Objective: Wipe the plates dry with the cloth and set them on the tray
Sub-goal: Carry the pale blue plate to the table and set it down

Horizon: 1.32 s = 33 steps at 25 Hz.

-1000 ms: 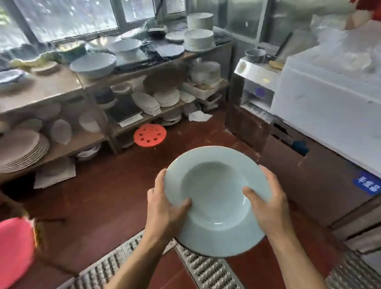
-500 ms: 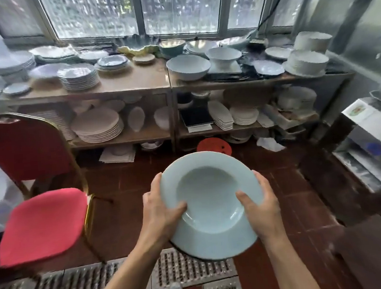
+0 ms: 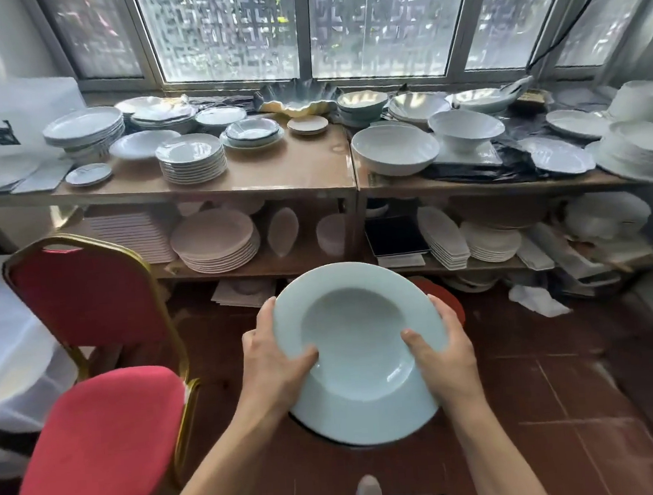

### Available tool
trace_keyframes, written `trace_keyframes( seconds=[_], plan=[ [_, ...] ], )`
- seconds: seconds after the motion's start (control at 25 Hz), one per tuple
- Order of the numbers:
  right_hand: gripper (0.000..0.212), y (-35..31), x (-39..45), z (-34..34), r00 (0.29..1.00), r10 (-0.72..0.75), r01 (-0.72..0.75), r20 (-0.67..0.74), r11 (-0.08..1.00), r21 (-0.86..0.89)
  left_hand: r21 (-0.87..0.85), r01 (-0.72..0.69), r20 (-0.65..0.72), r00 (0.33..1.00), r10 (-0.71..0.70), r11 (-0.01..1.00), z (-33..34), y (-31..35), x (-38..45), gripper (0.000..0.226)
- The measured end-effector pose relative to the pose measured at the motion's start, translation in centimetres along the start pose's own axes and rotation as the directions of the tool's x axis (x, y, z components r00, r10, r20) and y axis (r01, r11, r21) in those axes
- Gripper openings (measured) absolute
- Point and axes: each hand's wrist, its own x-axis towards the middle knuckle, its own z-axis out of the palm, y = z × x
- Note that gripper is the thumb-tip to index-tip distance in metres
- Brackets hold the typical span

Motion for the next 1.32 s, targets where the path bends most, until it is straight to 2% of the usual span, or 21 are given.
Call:
trace_keyframes(
  seconds=[0.52, 0.76, 1.08, 1.2, 1.32],
  plan=[
    [0.066, -2.0, 32.7, 12.6, 0.990, 0.017, -0.018, 0.140, 1.000, 0.008, -0.036, 0.088, -0.105, 0.990, -0.091, 0.996, 4.9, 2.9, 31.4, 0.082],
    [0.073, -3.6, 44.8, 18.0, 0.984, 0.033, -0.028, 0.177, 0.999, -0.030, -0.033, 0.130, -0.121, 0.984, -0.133, 0.991, 6.3, 3.5, 44.1, 0.084],
    [0.071, -4.9, 61.0, 27.8, 0.988, 0.093, -0.083, 0.122, 0.993, -0.083, -0.040, 0.100, -0.061, 0.993, -0.102, 0.994, 7.8, 2.1, 64.8, 0.075],
    [0.071, -5.3, 66.1, 31.1, 0.991, 0.110, -0.102, 0.082, 0.991, -0.091, -0.008, 0.038, -0.025, 0.999, -0.038, 0.999, 8.2, 2.1, 71.7, 0.075],
    [0.069, -5.2, 70.8, 33.4, 0.986, 0.160, -0.155, 0.056, 0.984, -0.085, 0.042, 0.045, 0.015, 0.999, -0.045, 0.998, 9.2, 2.0, 77.8, 0.079]
  ],
)
